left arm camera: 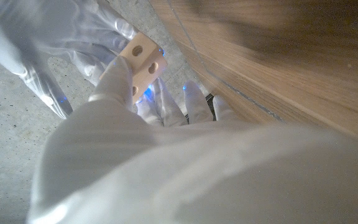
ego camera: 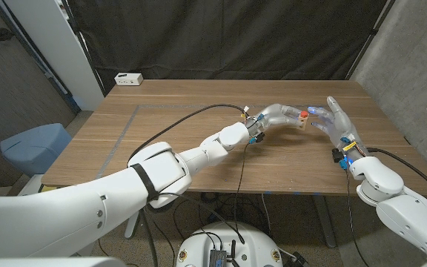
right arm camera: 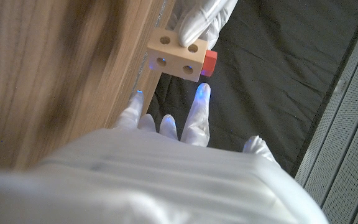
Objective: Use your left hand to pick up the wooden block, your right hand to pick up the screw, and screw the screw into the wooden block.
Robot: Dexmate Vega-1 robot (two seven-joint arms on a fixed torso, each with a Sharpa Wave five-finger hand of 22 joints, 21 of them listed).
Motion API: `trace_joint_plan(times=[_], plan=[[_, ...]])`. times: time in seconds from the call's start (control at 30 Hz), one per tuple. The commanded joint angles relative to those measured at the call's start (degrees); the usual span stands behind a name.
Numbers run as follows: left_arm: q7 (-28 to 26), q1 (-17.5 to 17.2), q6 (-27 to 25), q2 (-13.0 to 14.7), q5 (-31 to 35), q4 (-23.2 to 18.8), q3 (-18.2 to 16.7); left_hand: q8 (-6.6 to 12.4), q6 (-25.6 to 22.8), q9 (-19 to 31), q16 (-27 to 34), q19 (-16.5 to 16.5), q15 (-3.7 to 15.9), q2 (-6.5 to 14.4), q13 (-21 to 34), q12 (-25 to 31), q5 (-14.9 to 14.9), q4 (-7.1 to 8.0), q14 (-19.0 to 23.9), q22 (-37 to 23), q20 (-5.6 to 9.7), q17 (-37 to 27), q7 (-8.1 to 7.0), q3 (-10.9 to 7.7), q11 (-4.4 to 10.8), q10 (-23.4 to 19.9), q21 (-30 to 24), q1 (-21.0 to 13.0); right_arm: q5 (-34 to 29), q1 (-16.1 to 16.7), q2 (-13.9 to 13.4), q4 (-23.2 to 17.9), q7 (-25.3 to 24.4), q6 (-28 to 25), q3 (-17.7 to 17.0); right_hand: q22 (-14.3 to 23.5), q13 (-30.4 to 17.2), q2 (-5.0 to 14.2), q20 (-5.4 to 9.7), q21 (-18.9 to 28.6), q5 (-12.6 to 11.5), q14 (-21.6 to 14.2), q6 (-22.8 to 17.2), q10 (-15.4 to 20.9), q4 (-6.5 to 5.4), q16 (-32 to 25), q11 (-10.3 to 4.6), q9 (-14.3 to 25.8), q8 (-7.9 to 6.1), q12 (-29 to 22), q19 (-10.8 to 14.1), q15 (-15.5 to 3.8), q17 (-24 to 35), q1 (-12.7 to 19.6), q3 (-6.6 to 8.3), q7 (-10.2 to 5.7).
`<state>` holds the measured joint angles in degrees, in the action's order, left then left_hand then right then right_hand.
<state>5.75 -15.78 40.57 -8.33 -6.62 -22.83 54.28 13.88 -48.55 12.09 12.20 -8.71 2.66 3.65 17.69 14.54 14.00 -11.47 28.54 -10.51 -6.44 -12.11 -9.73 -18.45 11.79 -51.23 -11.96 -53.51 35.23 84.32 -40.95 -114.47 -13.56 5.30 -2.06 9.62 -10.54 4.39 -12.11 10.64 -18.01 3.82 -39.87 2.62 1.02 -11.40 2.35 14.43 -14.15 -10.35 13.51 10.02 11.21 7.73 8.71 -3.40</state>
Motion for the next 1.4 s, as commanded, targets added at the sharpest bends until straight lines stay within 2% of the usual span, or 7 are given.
trace_joint_plan(times=[0.03,0.33,0.63,0.93,1.4], plan=[[-0.3,-0.6,0.8,0.3,0.5,-0.7,-0.2,0.65,-5.4,0.2,0.0,-0.1,3.2,2.2,15.4,1.4,0.2,2.68,0.5,-0.1,0.3,-0.1,1.73,-2.82,0.12,-0.6,-0.1,1.4,1.3,-0.5,-1.1,0.9,2.5,0.5,0.3,0.1,-0.1,-0.39,-0.02,-0.1,-0.1,0.7,0.6,-0.4,-0.05,0.3,-0.09,0.0,0.27,0.1,-0.6,0.28,0.1,0.1,-0.44,-0.22],[-0.5,-1.1,1.2,0.5,0.8,-1.4,-0.4,0.66,-5.4,0.2,0.0,0.0,3.24,2.2,15.4,1.4,0.2,2.72,0.5,-0.1,0.28,-0.1,1.87,-2.82,0.05,-0.5,-0.1,1.4,1.3,-0.3,-1.4,0.8,2.5,0.9,0.4,0.2,-0.1,-0.3,0.03,-0.1,-0.1,1.1,-2.8,-0.6,-0.29,0.2,-0.48,-0.5,-0.69,-0.3,-1.3,0.29,0.1,-0.3,-0.66,0.47],[-0.4,-1.4,1.3,0.7,1.1,-1.8,-0.6,0.65,-5.4,0.2,0.1,0.0,3.23,2.2,15.4,1.4,0.2,2.66,0.6,-0.1,0.28,-0.1,1.83,-2.85,-0.05,-0.6,-0.1,1.4,1.3,-0.1,-1.4,0.6,2.3,1.0,0.4,0.2,-0.1,-0.26,0.05,-0.1,-0.2,1.1,-4.3,-0.2,-0.34,0.1,-0.41,-0.7,-1.11,-0.5,-1.4,0.27,0.1,-0.3,-0.72,0.67],[-0.2,-1.5,1.3,0.7,1.0,-1.8,-0.8,0.62,-5.3,0.2,0.0,0.0,3.23,2.2,15.4,1.4,0.2,2.66,0.5,-0.1,0.34,-0.1,1.87,-2.83,0.0,-0.5,-0.1,1.4,1.2,0.3,-1.4,0.2,1.9,0.8,0.3,0.2,-0.1,-0.24,0.08,0.0,-0.2,1.1,-6.8,0.4,-0.36,0.0,-0.4,-0.7,-2.11,-0.7,-1.4,0.27,0.1,-0.3,-0.8,1.79],[-0.2,-1.5,1.4,0.8,1.2,-2.0,-0.9,0.64,-5.4,0.2,0.1,0.0,3.24,2.2,15.4,1.4,0.2,2.71,0.5,-0.1,0.35,-0.1,1.82,-2.81,-0.09,-0.5,-0.1,1.4,1.2,-0.1,-1.5,0.2,1.6,0.4,0.6,0.2,-0.1,-0.18,0.12,0.2,-0.3,0.7,-8.4,1.2,-0.33,-0.2,-0.62,-0.4,-2.86,-0.9,-1.2,0.2,0.1,-0.2,-0.84,2.19]])
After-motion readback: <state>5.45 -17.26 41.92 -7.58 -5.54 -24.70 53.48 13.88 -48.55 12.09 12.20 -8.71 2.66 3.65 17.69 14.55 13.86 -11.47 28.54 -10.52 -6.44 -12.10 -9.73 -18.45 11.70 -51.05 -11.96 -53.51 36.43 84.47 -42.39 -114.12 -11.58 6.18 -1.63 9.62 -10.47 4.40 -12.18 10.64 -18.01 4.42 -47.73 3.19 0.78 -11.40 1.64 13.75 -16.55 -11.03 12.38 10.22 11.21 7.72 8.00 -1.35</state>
